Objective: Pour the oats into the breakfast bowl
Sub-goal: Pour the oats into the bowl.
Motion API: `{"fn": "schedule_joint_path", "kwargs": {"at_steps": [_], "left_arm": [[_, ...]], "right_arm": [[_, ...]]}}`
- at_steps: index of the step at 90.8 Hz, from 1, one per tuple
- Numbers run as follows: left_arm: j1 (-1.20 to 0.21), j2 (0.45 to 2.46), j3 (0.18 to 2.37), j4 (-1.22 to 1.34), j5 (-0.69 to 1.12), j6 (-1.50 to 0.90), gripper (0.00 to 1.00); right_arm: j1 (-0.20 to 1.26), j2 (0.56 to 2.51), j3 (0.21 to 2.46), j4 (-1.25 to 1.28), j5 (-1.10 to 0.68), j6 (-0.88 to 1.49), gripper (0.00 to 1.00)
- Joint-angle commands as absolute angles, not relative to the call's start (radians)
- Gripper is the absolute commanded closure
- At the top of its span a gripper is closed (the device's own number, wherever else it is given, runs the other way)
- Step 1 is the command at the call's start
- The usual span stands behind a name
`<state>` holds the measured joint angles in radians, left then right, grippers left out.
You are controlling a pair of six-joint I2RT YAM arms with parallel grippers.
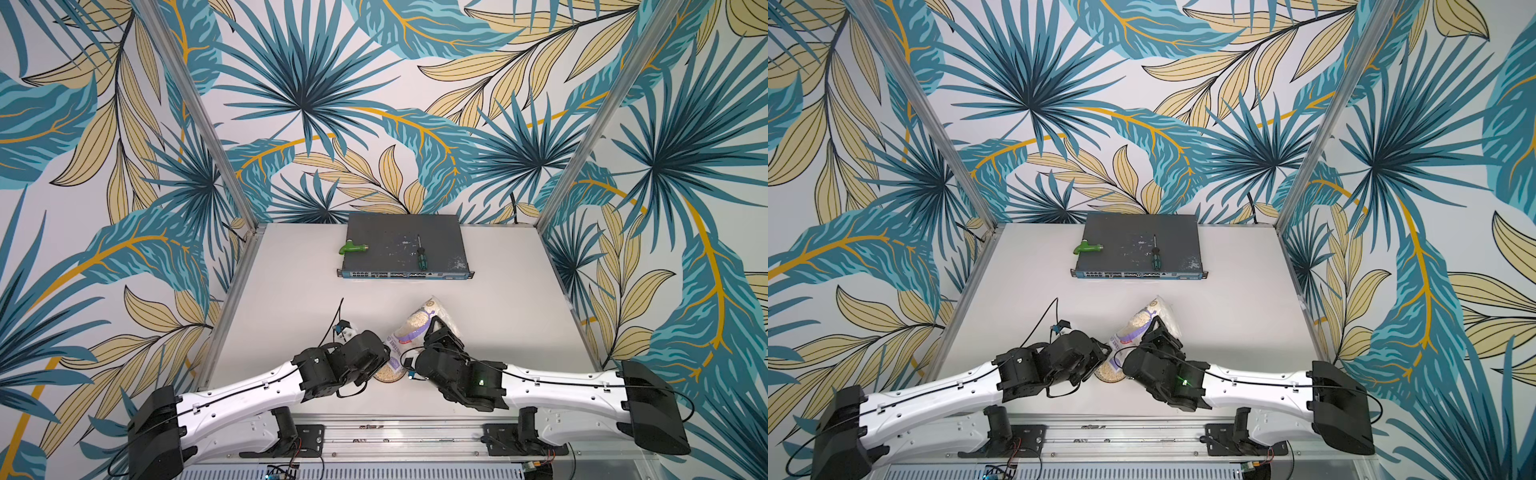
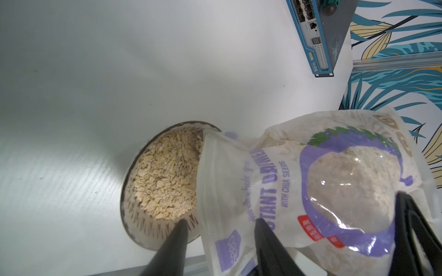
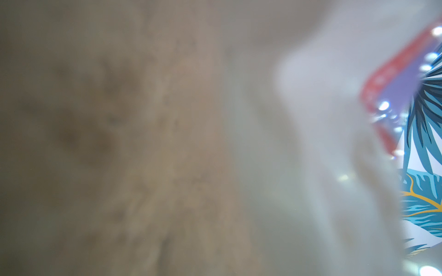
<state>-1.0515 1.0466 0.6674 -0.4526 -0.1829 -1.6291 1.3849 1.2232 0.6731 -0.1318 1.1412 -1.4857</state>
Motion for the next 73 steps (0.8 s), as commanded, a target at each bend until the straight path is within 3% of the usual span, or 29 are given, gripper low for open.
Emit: {"fn": "schedule_joint_path", "kwargs": {"at_steps": [1, 73], "left_arm": [[-1.055, 1.044, 0.653, -0.437, -0.187, -1.629, 0.51], [-1.055, 1.052, 0.653, -0.428, -0.188, -1.632, 0.51]], "right_arm": [[1.39, 1.163, 0.702, -0.032, 1.231, -1.479, 1.0], [1.389, 1.164, 0.728, -0.084, 1.227, -1.457, 1.0]]}}
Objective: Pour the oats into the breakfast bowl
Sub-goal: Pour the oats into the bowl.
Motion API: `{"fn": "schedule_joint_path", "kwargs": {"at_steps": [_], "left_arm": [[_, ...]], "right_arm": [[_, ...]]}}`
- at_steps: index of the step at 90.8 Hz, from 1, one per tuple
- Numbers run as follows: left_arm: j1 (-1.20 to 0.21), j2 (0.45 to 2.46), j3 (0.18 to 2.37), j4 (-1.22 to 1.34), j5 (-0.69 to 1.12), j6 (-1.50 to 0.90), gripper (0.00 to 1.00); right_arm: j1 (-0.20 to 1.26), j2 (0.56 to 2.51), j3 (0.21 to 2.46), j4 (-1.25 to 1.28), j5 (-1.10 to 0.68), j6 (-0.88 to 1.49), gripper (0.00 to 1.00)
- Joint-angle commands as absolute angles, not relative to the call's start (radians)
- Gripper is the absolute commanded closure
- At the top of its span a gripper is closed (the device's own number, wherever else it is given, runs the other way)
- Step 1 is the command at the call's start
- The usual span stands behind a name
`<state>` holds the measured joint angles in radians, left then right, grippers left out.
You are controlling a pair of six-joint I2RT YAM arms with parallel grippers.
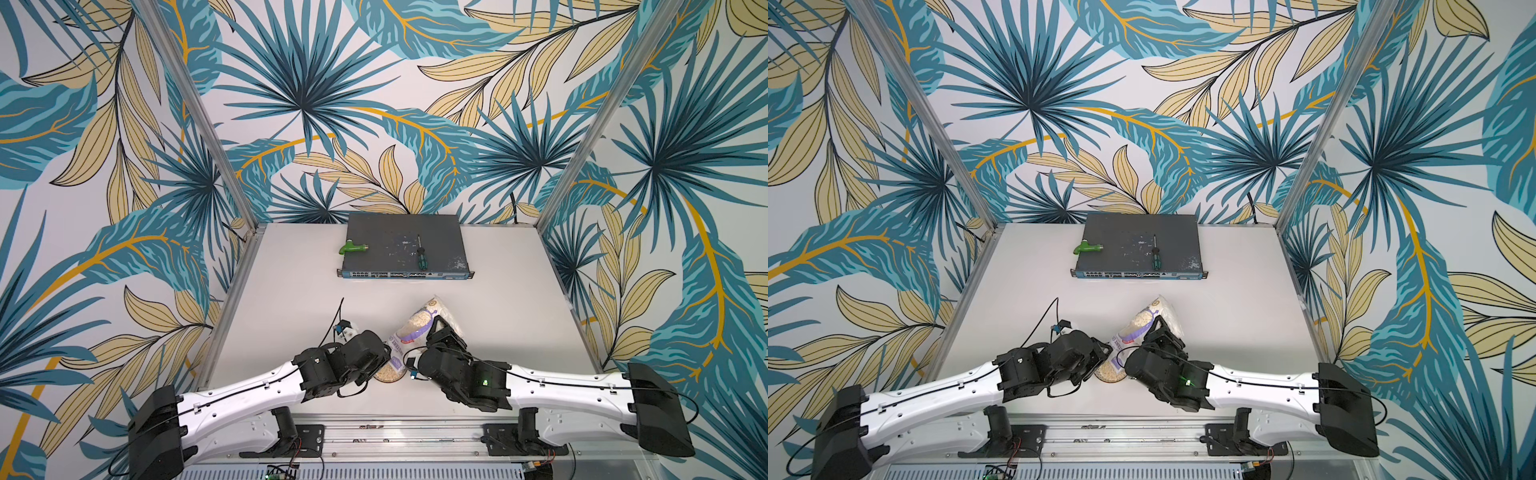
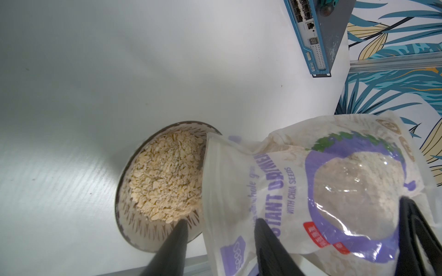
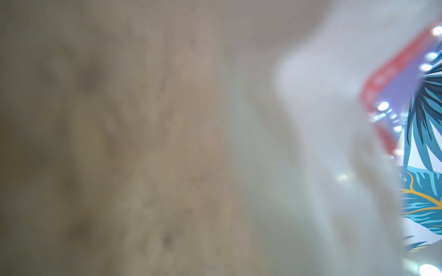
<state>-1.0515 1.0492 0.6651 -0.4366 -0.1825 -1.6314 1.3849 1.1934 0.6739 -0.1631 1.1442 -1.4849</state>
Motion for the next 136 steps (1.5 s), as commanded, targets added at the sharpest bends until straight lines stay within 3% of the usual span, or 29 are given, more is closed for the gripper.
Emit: {"fn": "schedule_joint_path", "kwargs": {"at_steps": [1, 136], "left_arm": [[-1.055, 1.053, 0.653, -0.428, -0.187, -1.632, 0.51], [-1.055, 1.081, 0.657, -0.407, -0.186, -1.634, 0.52]], "right_arm": [[1.389, 1.165, 0.726, -0.084, 1.227, -1.457, 1.0], [1.42, 1.135, 0.739, -0.147, 1.235, -1.421, 1.0]]}}
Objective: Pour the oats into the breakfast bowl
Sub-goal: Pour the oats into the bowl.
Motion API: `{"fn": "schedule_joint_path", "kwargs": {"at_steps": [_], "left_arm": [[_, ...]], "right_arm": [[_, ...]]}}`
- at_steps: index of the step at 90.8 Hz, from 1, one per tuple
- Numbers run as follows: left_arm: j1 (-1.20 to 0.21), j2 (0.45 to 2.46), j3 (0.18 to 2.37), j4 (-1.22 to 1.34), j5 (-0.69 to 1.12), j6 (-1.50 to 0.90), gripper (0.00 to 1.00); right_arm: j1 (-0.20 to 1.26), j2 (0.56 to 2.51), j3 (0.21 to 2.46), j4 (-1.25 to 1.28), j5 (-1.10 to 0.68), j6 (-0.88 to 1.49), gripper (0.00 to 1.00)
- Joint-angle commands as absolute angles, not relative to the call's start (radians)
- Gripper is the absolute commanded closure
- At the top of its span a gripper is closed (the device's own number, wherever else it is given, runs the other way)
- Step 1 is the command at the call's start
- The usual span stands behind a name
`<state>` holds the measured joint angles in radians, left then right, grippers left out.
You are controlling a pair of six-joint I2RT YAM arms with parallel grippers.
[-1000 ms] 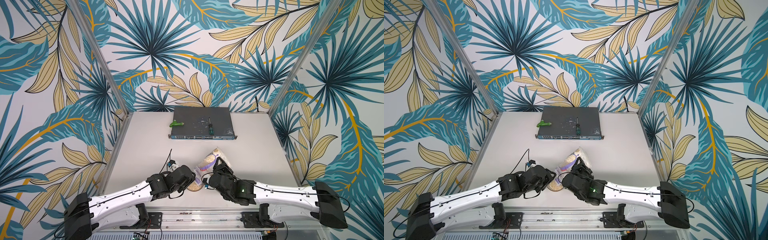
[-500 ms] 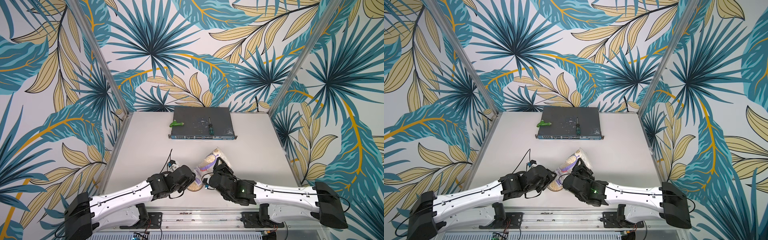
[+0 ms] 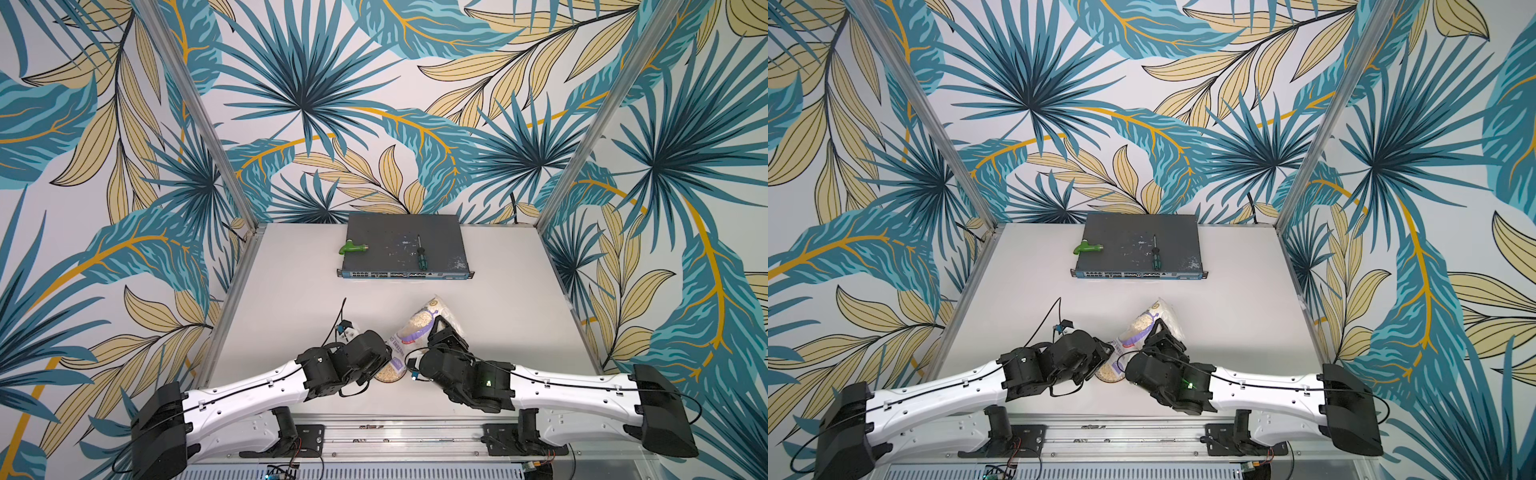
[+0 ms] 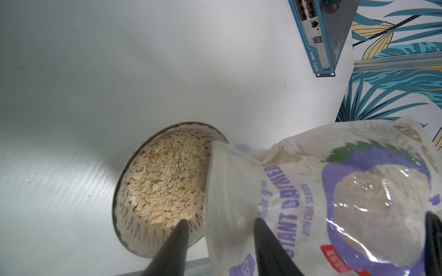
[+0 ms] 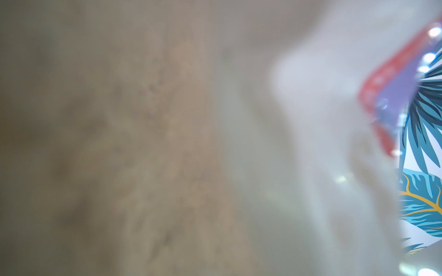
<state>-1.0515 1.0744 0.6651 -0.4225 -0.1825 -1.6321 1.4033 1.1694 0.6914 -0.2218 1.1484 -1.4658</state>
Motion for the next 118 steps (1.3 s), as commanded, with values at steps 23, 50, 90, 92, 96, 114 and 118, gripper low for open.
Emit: {"fn": "schedule_joint_path", "kwargs": {"at_steps": [23, 50, 90, 92, 96, 114, 118], "left_arm": [[-1.055, 1.079, 0.641, -0.393, -0.184, -1.64, 0.52], [-1.054, 1.074, 0.649, -0.397, -0.186, -1.639, 0.52], [-1.055, 1.06, 0.66, -0.422, -0.198, -1.636, 0.52], [-1.054, 1.06, 0.66, -0.421, -0.2, -1.635, 0.52], [-1.055, 1.06, 0.661, -0.42, -0.199, -1.637, 0.52], [-1.054, 1.054, 0.661, -0.431, -0.193, -1.636, 0.52], [-1.054, 1.05, 0.661, -0.435, -0.196, -1.637, 0.52]], "right_arm": [[1.425, 1.101, 0.714, -0.168, 1.254, -1.399, 1.0], [1.425, 1.12, 0.728, -0.146, 1.254, -1.417, 1.0], [1.425, 1.087, 0.735, -0.169, 1.241, -1.412, 1.0], [1.425, 1.095, 0.724, -0.164, 1.237, -1.412, 1.0], [1.425, 1.116, 0.7, -0.146, 1.228, -1.415, 1.0], [1.424, 1.111, 0.751, -0.216, 1.246, -1.39, 1.0], [1.424, 1.096, 0.766, -0.219, 1.244, -1.39, 1.0]]}}
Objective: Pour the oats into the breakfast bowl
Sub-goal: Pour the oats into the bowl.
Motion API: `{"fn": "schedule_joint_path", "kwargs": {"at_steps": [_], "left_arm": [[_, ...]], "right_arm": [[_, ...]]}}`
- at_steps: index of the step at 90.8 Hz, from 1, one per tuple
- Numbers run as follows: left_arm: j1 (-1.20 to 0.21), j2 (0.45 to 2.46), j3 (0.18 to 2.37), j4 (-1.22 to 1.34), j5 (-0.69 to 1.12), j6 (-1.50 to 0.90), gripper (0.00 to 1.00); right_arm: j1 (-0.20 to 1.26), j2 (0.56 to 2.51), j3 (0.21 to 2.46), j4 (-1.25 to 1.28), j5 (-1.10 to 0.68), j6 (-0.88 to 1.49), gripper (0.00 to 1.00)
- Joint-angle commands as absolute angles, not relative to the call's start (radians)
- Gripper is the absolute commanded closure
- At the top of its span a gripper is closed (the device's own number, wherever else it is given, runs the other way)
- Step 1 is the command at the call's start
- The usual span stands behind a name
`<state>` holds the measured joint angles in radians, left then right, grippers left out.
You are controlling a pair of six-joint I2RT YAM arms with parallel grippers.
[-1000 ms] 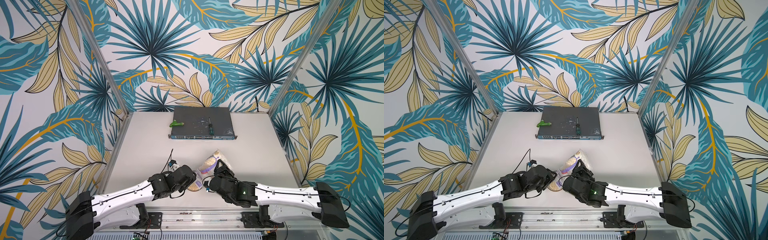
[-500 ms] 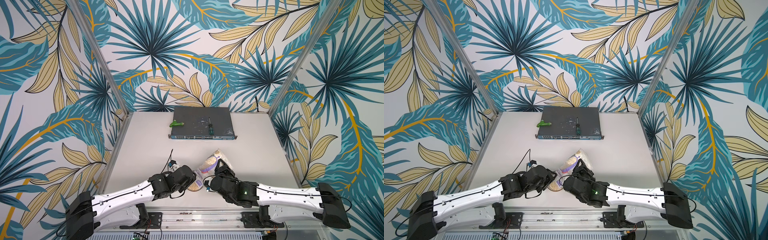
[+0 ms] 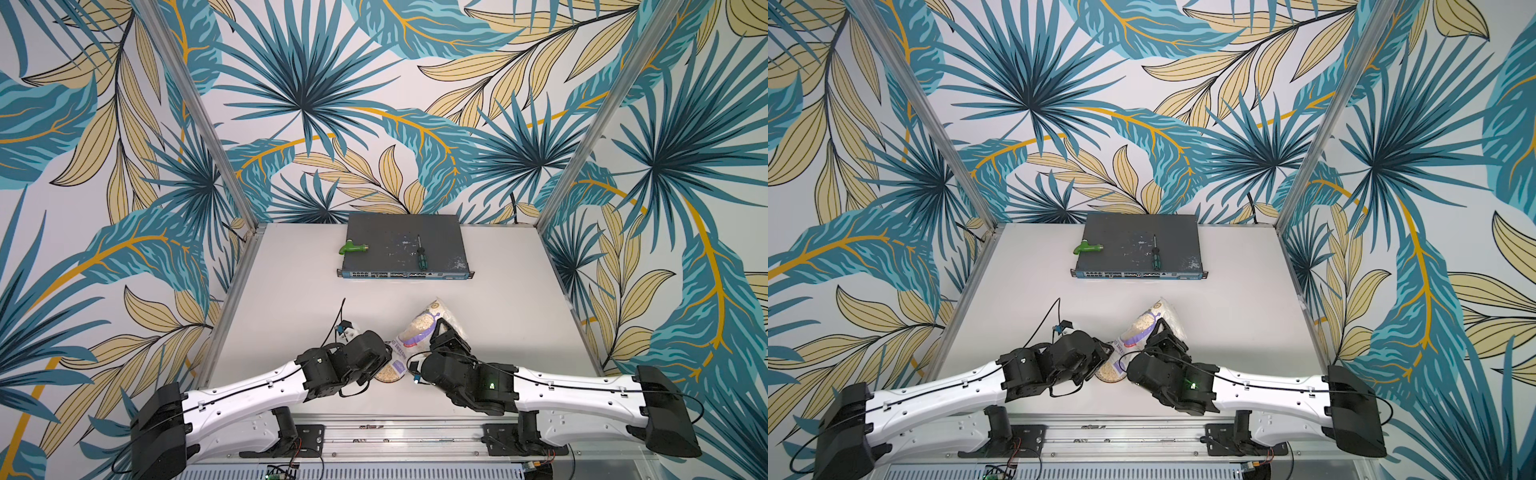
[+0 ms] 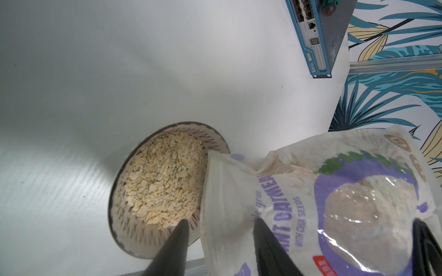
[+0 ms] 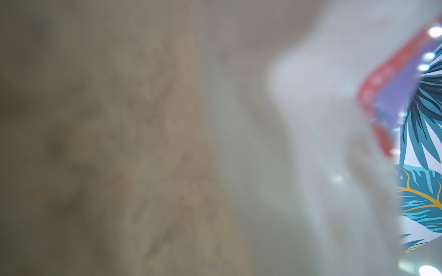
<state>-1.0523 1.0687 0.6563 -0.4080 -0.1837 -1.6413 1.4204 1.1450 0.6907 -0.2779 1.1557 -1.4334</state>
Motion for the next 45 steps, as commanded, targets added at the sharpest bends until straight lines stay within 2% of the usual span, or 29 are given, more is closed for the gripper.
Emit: {"fn": "schedule_joint_path", "kwargs": {"at_steps": [1, 17, 45], "left_arm": [[-1.055, 1.049, 0.661, -0.436, -0.197, -1.637, 0.52], [-1.054, 1.037, 0.652, -0.437, -0.206, -1.648, 0.52], [-1.054, 1.042, 0.662, -0.434, -0.216, -1.644, 0.52]], "right_arm": [[1.425, 1.093, 0.766, -0.216, 1.242, -1.393, 1.0], [1.419, 1.147, 0.676, -0.062, 1.21, -1.46, 1.0], [1.413, 1.119, 0.716, -0.066, 1.196, -1.491, 1.0]]}}
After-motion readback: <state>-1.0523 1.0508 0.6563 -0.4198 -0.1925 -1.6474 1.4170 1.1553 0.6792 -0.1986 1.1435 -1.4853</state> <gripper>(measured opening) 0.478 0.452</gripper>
